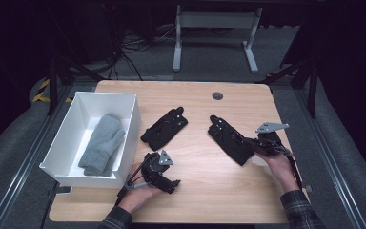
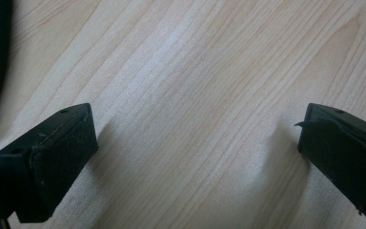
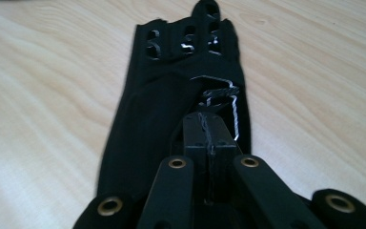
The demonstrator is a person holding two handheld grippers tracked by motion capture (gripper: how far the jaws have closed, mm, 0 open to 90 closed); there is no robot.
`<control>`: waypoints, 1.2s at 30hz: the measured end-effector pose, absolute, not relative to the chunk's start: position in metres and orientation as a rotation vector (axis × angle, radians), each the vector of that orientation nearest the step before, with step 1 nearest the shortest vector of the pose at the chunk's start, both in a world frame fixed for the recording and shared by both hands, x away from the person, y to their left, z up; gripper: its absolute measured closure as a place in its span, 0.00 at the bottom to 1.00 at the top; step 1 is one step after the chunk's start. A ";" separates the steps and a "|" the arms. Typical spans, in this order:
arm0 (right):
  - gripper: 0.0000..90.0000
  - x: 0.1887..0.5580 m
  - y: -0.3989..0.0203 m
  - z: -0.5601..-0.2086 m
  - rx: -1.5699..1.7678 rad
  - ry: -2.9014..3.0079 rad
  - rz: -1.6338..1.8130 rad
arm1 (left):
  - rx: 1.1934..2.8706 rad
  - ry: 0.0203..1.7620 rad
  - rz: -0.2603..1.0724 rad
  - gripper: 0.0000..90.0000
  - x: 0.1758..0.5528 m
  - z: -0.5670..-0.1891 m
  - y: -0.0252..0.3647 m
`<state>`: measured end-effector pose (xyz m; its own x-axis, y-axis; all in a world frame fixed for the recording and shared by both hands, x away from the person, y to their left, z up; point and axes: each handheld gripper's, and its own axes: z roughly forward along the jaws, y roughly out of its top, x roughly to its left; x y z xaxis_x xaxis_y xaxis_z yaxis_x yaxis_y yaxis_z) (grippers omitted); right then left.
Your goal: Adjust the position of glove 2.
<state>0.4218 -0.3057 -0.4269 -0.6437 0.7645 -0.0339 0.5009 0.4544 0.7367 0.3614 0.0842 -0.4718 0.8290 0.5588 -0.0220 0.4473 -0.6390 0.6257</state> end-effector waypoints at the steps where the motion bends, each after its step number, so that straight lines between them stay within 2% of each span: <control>1: 1.00 0.426 -0.305 -0.428 1.073 2.345 1.003 | 2.361 0.723 0.230 0.00 0.361 -0.473 0.085; 6: 1.00 0.447 -0.304 -0.438 1.096 2.357 0.958 | 2.304 0.685 0.240 0.00 0.360 -0.478 0.089; 13: 1.00 0.458 -0.306 -0.449 1.130 2.389 0.913 | 2.304 0.678 0.240 0.00 0.361 -0.478 0.090; 36: 1.00 0.421 -0.302 -0.447 1.100 2.454 0.884 | 2.306 0.677 0.240 0.00 0.361 -0.478 0.090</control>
